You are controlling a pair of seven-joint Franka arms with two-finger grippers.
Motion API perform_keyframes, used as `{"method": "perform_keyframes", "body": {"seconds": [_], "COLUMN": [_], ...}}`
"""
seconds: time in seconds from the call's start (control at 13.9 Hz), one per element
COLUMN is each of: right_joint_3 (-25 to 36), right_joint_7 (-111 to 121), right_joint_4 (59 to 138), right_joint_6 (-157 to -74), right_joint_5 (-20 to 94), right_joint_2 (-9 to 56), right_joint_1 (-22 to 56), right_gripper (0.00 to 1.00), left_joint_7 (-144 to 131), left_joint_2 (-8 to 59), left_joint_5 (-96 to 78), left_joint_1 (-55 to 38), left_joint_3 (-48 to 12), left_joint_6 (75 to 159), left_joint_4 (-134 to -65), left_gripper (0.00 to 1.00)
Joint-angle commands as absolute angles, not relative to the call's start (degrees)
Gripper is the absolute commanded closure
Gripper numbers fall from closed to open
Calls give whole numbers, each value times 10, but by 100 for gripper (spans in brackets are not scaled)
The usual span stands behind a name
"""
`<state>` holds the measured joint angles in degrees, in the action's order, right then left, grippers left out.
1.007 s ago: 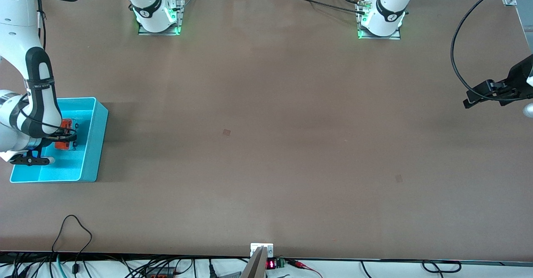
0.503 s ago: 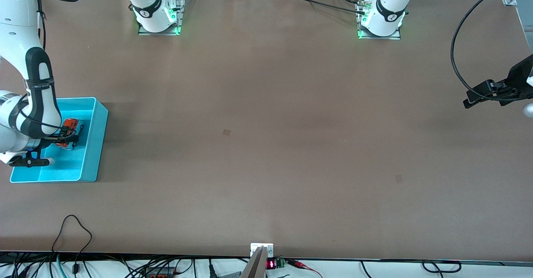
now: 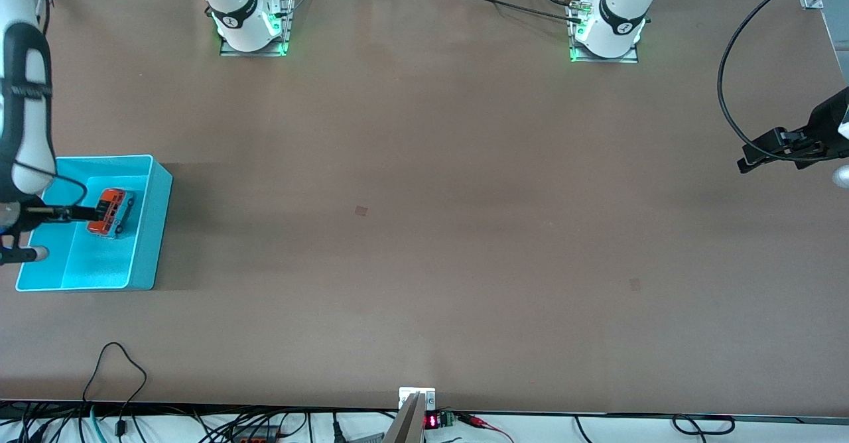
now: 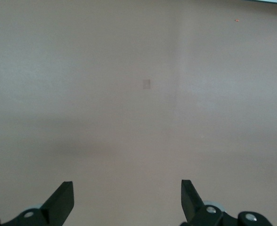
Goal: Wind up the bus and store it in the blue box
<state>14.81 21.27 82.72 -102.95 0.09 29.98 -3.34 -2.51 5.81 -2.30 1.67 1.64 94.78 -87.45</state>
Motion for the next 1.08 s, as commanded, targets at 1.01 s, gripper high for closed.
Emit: {"method": "perform_keyframes", "body": {"seconds": [1.01], "right_joint_3": [138], "right_joint_7": [134], "right_joint_4": [1027], "right_joint_6": [-905], "right_joint_5": [1], "right_joint_2": [-50], "right_joint_1": [100], "right_gripper": [0], "left_joint_7": [-11], "left_joint_2": [56], "left_joint_5": [-17], "left_joint_1": [16], "left_joint_3": [-11], "left_joint_6": [940], "left_joint_4": [-869], "left_gripper": [0]}}
